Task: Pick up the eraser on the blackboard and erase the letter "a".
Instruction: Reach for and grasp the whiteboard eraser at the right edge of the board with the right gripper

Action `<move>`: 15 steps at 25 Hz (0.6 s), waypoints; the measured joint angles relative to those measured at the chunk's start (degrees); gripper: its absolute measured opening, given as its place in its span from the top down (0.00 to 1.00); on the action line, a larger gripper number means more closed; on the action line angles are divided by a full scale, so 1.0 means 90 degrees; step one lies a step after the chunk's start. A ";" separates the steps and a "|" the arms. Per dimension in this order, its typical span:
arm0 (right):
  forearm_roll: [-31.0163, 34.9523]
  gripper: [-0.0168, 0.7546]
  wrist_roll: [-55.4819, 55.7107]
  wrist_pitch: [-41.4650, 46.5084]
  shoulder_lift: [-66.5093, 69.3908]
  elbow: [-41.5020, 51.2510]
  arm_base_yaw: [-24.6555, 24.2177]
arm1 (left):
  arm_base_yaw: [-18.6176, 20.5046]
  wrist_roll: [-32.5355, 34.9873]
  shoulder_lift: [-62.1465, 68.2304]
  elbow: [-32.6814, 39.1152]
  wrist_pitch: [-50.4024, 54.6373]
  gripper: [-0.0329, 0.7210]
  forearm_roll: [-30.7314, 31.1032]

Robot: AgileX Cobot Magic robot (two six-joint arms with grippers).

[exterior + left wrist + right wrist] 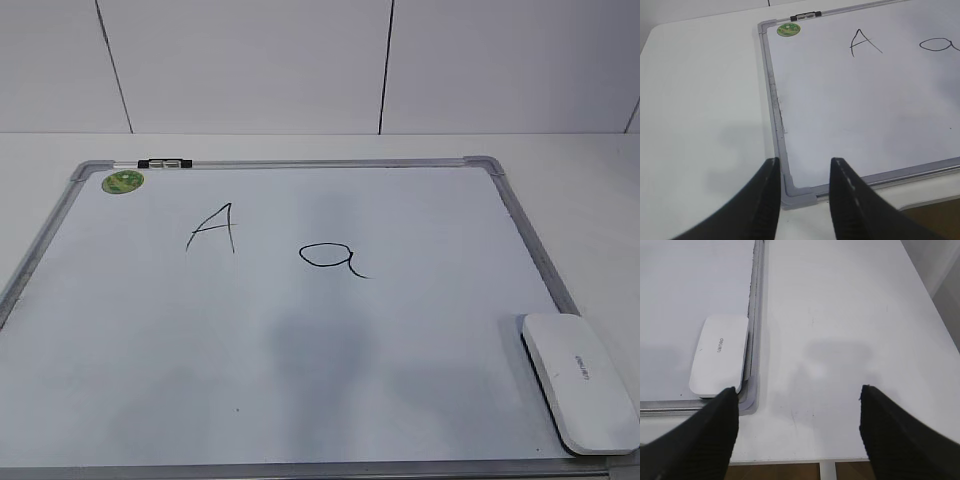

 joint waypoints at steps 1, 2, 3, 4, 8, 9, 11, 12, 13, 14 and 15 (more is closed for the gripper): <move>0.0000 0.22 0.0000 0.0000 0.0000 0.0000 0.0000 | 0.0000 0.0000 0.0000 0.0000 0.0000 0.64 0.0000; 0.0000 0.22 0.0000 0.0000 0.0000 0.0000 0.0000 | 0.0000 0.0000 0.0000 0.0000 0.0000 0.64 0.0000; 0.0000 0.22 0.0000 0.0000 0.0000 0.0000 0.0000 | 0.0000 0.0000 0.0000 0.0000 0.0000 0.64 0.0000; 0.0000 0.22 0.0000 0.0000 0.0000 0.0000 0.0000 | 0.0000 0.0000 0.0000 0.0000 0.0000 0.64 0.0000; 0.0000 0.22 0.0000 0.0000 0.0000 0.0000 0.0000 | 0.0000 0.0000 0.0000 0.0000 0.0000 0.64 0.0000; 0.0000 0.22 0.0000 0.0000 0.0000 0.0000 0.0000 | 0.0000 0.0000 0.0000 0.0000 0.0000 0.64 0.0000; 0.0000 0.22 0.0000 0.0000 0.0000 0.0000 0.0000 | 0.0000 0.0000 0.0000 0.0000 0.0000 0.64 0.0000; 0.0000 0.22 0.0000 0.0000 0.0000 0.0000 0.0000 | 0.0000 0.0000 0.0000 0.0000 0.0000 0.64 0.0000; 0.0000 0.22 0.0000 0.0000 0.0000 0.0000 0.0000 | 0.0000 0.0000 0.0000 0.0000 0.0000 0.64 0.0000; 0.0000 0.22 0.0000 0.0000 0.0000 0.0000 0.0000 | 0.0000 0.0000 0.0000 0.0000 0.0000 0.64 0.0000; 0.0000 0.22 0.0000 0.0000 0.0000 0.0000 0.0000 | 0.0000 0.0000 0.0000 0.0000 0.0000 0.64 0.0000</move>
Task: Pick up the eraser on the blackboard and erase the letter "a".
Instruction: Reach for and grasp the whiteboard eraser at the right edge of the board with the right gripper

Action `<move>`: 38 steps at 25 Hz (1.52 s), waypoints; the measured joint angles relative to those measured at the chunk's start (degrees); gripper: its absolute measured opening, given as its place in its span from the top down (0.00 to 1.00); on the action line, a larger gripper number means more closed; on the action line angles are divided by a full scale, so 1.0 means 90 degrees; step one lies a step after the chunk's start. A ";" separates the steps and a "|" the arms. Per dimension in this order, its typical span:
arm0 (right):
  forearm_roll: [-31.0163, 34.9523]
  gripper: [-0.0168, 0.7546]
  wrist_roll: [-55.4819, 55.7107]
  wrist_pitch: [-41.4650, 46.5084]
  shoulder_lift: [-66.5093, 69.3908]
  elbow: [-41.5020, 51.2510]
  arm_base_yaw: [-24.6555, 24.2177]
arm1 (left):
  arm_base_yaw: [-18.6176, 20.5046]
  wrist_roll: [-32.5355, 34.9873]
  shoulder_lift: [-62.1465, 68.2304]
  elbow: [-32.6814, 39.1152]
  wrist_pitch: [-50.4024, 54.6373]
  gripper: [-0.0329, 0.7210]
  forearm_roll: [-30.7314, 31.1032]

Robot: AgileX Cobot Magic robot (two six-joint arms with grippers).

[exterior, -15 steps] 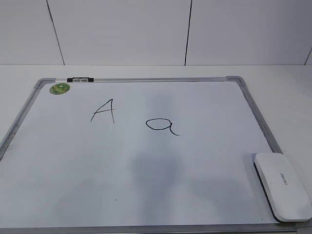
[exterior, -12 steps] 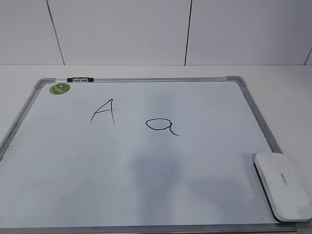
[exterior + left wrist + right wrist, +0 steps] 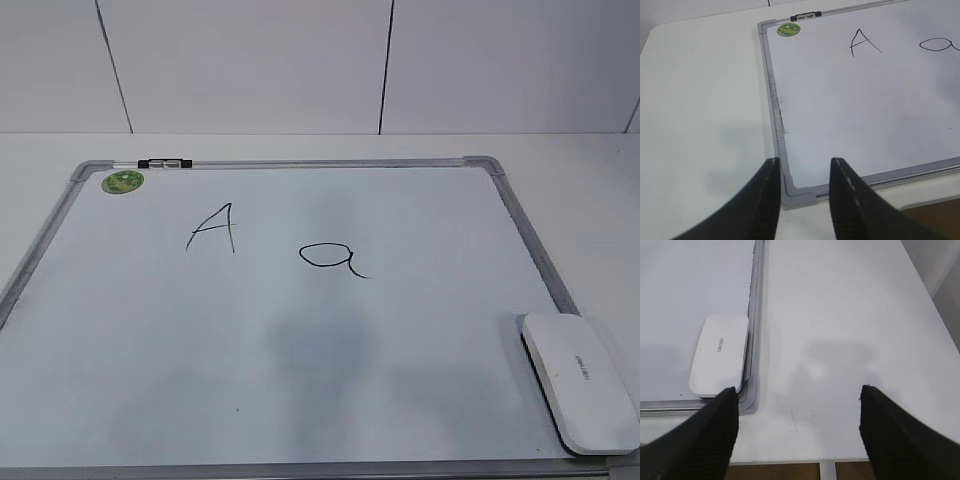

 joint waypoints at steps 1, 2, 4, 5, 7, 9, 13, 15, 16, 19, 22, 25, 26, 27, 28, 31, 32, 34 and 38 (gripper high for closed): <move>0.0000 0.22 0.0000 0.0000 0.0000 0.0000 0.0000 | 0.0000 0.0000 0.0000 0.0000 0.0000 0.64 0.0000; 0.0000 0.22 0.0000 0.0000 0.0000 0.0000 0.0000 | 0.0000 0.0000 0.0000 0.0000 0.0000 0.64 0.0000; 0.0000 0.22 0.0000 0.0000 0.0000 0.0000 0.0000 | 0.0000 0.0000 0.0000 0.0000 0.0000 0.64 0.0000; 0.0000 0.22 0.0000 0.0000 0.0000 0.0000 0.0000 | 0.0000 0.0000 0.0000 0.0000 0.0000 0.64 0.0000; 0.0000 0.22 0.0000 0.0000 0.0000 0.0000 0.0000 | 0.0000 0.0000 0.0000 0.0000 0.0000 0.64 0.0000; 0.0000 0.22 0.0000 0.0000 0.0000 0.0000 0.0000 | 0.0000 0.0000 0.0000 0.0000 0.0000 0.64 0.0000; 0.0000 0.22 0.0000 0.0000 0.0000 0.0000 0.0000 | 0.0000 0.0000 0.0000 0.0000 0.0000 0.64 0.0000; 0.0000 0.22 0.0000 0.0000 0.0000 0.0000 0.0000 | 0.0000 0.0000 0.0000 0.0000 0.0000 0.64 0.0000; 0.0000 0.22 0.0000 0.0000 0.0000 0.0000 0.0000 | 0.0000 0.0000 0.0000 0.0000 0.0000 0.64 0.0000; 0.0000 0.22 0.0000 0.0026 0.0000 -0.0075 0.0000 | 0.0000 0.0000 0.0000 0.0000 0.0000 0.64 0.0000; -0.0042 0.22 0.0000 0.0148 0.0000 -0.0382 0.0000 | 0.0000 0.0000 0.0000 0.0000 0.0000 0.64 0.0000; -0.0166 0.22 0.0000 0.0174 0.0270 -0.0875 0.0000 | 0.0000 0.0000 0.0000 0.0000 0.0000 0.64 0.0000; -0.0190 0.22 -0.0012 0.0174 0.0396 -0.1059 0.0000 | 0.0000 0.0000 0.0000 0.0000 0.0000 0.64 0.0000; -0.0190 0.22 -0.0012 0.0174 0.0561 -0.1239 0.0000 | 0.0000 0.0000 0.0000 0.0000 0.0000 0.64 0.0000; -0.0190 0.22 -0.0012 0.0189 0.0731 -0.1384 0.0000 | 0.0000 0.0000 0.0000 0.0000 0.0000 0.64 0.0000; -0.0191 0.22 -0.0012 0.0397 0.1245 -0.1862 0.0000 | 0.0000 0.0000 0.0000 0.0000 0.0000 0.64 0.0000; -0.0203 0.22 -0.0012 0.0539 0.1443 -0.2015 0.0000 | 0.0000 0.0000 0.0000 0.0000 0.0000 0.64 0.0000; -0.0203 0.22 -0.0012 0.0748 0.1823 -0.2284 0.0000 | 0.0000 0.0000 0.0000 0.0000 0.0000 0.64 0.0000; -0.0214 0.22 0.0003 0.0791 0.2694 -0.2540 0.0000 | 0.0000 0.0000 0.0000 0.0000 0.0000 0.64 0.0000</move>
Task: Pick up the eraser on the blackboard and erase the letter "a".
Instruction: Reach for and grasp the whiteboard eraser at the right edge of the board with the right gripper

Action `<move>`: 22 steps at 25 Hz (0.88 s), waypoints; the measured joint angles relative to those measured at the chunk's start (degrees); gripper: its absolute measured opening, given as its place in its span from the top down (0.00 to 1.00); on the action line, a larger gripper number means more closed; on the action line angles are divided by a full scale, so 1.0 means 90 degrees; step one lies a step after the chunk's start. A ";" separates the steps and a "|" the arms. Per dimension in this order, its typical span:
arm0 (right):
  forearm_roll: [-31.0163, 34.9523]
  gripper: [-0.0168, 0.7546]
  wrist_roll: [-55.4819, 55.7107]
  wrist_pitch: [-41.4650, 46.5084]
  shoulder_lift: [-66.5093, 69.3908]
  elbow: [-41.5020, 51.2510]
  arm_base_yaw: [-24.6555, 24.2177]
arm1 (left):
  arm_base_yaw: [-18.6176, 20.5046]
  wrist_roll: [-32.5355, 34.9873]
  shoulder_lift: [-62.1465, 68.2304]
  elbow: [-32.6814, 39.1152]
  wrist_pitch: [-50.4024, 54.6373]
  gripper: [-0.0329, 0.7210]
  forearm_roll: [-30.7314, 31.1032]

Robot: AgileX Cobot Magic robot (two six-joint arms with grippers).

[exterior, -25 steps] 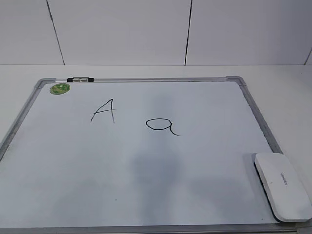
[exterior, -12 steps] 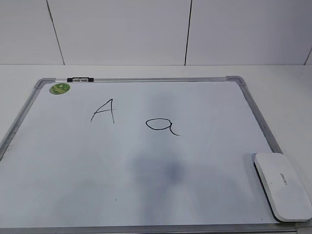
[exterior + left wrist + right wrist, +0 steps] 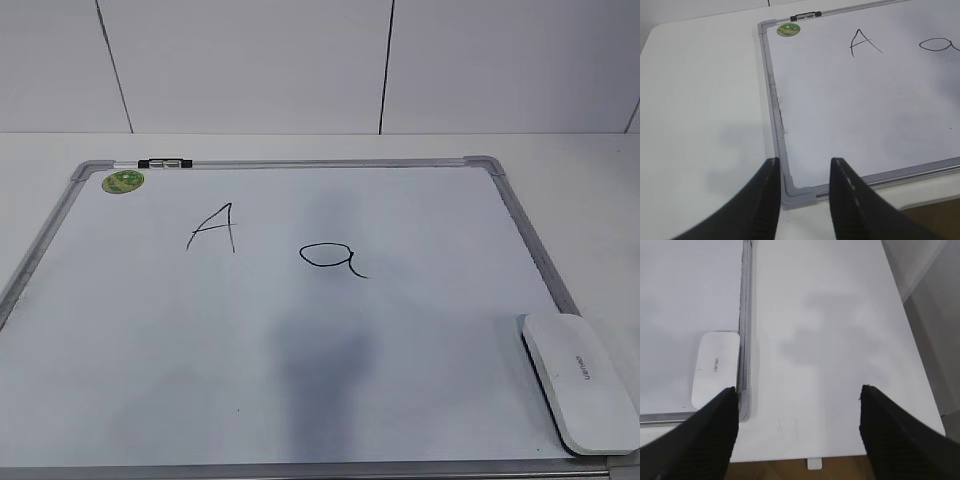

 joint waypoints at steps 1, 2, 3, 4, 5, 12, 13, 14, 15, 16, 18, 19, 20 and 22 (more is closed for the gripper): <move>0.0000 0.22 0.0067 0.0000 0.0189 -0.0012 0.0000 | 0.0000 0.0000 0.0000 0.0000 0.0000 0.64 0.0000; 0.0000 0.22 0.0203 0.0000 0.0321 -0.0012 0.0000 | 0.0000 0.0000 0.0000 0.0000 0.0000 0.64 0.0000; 0.0027 0.22 0.0277 0.0000 0.0451 -0.0012 0.0000 | 0.0000 0.0000 0.0000 0.0000 0.0000 0.64 0.0000; 0.0083 0.22 0.0310 0.0000 0.0565 -0.0012 0.0000 | 0.0000 0.0000 0.0000 0.0000 0.0000 0.64 0.0000; 0.0141 0.22 0.0340 0.0000 0.0655 -0.0012 0.0000 | 0.0000 0.0000 0.0000 0.0000 0.0000 0.64 0.0000; 0.1006 0.22 0.0404 0.0000 0.1476 -0.0012 0.0000 | 0.0000 0.0000 0.0000 0.0000 0.0000 0.64 0.0000; 0.1122 0.22 0.0404 0.0000 0.1614 -0.0012 0.0000 | 0.0000 0.0000 0.0000 0.0000 0.0000 0.64 0.0000; 0.1212 0.22 0.0404 0.0000 0.1752 -0.0012 0.0000 | 0.0000 0.0000 0.0000 0.0000 0.0000 0.64 0.0000; 0.1275 0.22 0.0404 0.0000 0.1865 -0.0012 0.0000 | 0.0000 0.0000 0.0000 0.0000 0.0000 0.64 0.0000; 0.1337 0.22 0.0380 0.0000 0.1999 -0.0012 0.0000 | 0.0000 0.0000 0.0000 0.0000 0.0000 0.64 0.0000; 0.1412 0.22 0.0355 0.0000 0.2243 -0.0012 0.0000 | 0.0000 0.0000 0.0000 0.0000 0.0000 0.64 0.0000; 0.1450 0.22 0.0341 0.0000 0.2333 -0.0012 0.0000 | 0.0000 0.0000 0.0000 0.0000 0.0000 0.64 0.0000; 0.1487 0.22 0.0314 0.0000 0.2436 -0.0012 0.0000 | 0.0000 0.0000 0.0000 0.0000 0.0000 0.64 0.0000; 0.1529 0.22 0.0283 -0.0012 0.2618 -0.0012 0.0000 | 0.0000 0.0000 0.0000 0.0000 0.0000 0.64 0.0000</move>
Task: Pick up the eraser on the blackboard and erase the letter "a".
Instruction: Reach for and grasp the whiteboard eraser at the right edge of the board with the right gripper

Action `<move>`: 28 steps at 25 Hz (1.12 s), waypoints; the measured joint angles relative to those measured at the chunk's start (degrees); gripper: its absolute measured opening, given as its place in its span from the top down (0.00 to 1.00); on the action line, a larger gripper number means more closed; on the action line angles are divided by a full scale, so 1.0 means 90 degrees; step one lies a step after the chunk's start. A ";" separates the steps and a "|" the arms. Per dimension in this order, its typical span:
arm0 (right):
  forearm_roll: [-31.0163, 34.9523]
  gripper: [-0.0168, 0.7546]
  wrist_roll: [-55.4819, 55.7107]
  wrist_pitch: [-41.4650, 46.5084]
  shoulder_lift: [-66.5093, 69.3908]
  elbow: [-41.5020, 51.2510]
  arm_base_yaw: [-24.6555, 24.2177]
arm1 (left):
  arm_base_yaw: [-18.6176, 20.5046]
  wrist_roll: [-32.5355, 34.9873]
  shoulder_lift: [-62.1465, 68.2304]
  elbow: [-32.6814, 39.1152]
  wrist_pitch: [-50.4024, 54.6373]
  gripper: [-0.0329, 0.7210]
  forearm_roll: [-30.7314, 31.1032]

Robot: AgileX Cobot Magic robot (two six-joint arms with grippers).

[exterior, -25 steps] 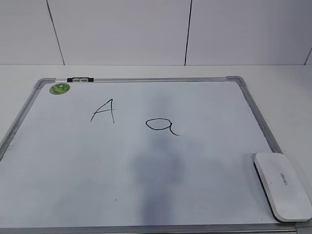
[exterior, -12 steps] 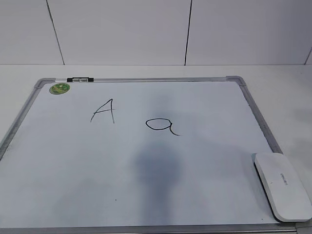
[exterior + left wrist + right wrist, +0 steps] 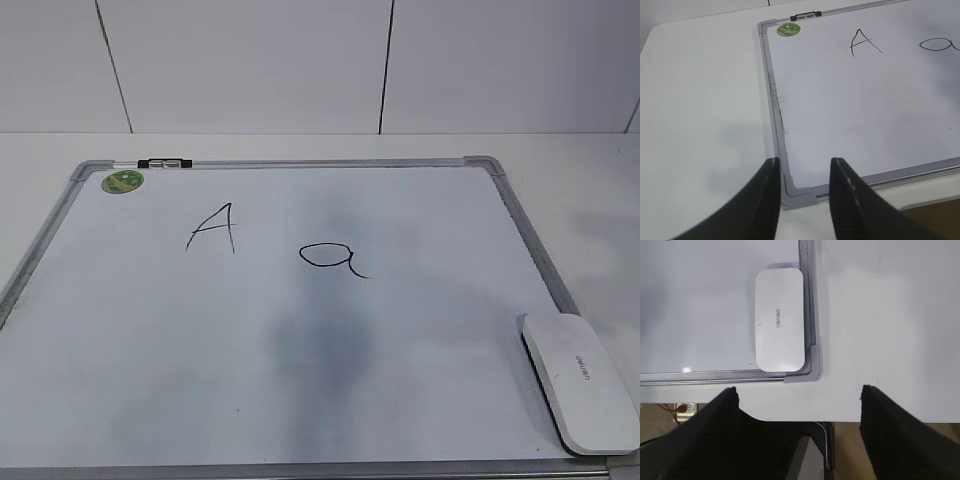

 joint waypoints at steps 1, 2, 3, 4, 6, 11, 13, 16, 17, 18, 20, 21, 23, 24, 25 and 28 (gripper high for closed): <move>0.0000 0.22 -0.0026 0.0000 0.0087 0.0000 0.0000 | 0.0000 0.0000 0.0000 0.0000 0.0000 0.64 0.0000; 0.0009 0.22 -0.0026 -0.0009 0.0153 0.0000 0.0012 | 0.0000 0.0000 0.0000 0.0000 0.0000 0.64 0.0000; 0.0009 0.22 -0.0038 -0.0009 0.0240 0.0000 0.0012 | 0.0000 0.0000 0.0000 0.0000 0.0000 0.64 0.0000; 0.0013 0.22 -0.0038 -0.0024 0.0302 0.0000 0.0063 | 0.0000 0.0000 0.0000 0.0000 0.0000 0.64 0.0000; 0.0013 0.22 -0.0038 -0.0037 0.0439 0.0000 0.0175 | 0.0000 0.0000 0.0000 0.0000 0.0000 0.64 0.0000; 0.0013 0.22 0.0081 -0.0062 0.0790 0.0000 0.0389 | 0.0000 0.0000 0.0000 0.0000 0.0000 0.64 0.0000; -0.0013 0.22 0.0160 -0.0065 0.0936 0.0000 0.0506 | 0.0000 0.0000 0.0000 0.0000 0.0000 0.64 0.0000; -0.0116 0.22 0.0273 -0.0078 0.1156 0.0000 0.0758 | 0.0000 0.0000 0.0000 0.0000 0.0000 0.64 0.0000; -0.0162 0.22 0.0343 -0.0089 0.1227 0.0000 0.0858 | 0.0000 0.0000 0.0000 0.0000 0.0000 0.64 0.0000; -0.0217 0.22 0.0435 -0.0089 0.1281 0.0000 0.0986 | 0.0000 0.0000 0.0000 0.0000 0.0000 0.64 0.0000; -0.0319 0.22 0.0605 -0.0101 0.1403 0.0000 0.1216 | 0.0000 0.0000 0.0000 0.0000 0.0000 0.64 0.0000; -0.0363 0.22 0.0675 -0.0101 0.1459 0.0000 0.1324 | 0.0000 0.0000 0.0000 0.0000 0.0000 0.64 0.0000; -0.0461 0.22 0.0802 -0.0114 0.1630 0.0000 0.1481 | 0.0000 0.0000 0.0000 0.0000 0.0000 0.64 0.0000; -0.0474 0.22 0.0828 -0.0148 0.1707 0.0000 0.1533 | 0.0000 0.0000 0.0000 0.0000 0.0000 0.64 0.0000; -0.0474 0.22 0.0842 -0.0198 0.1799 0.0000 0.1592 | 0.0000 0.0000 0.0000 0.0000 0.0000 0.64 0.0000; -0.0485 0.22 0.0935 -0.0437 0.2027 0.0000 0.1693 | 0.0000 0.0000 0.0000 0.0000 0.0000 0.64 0.0000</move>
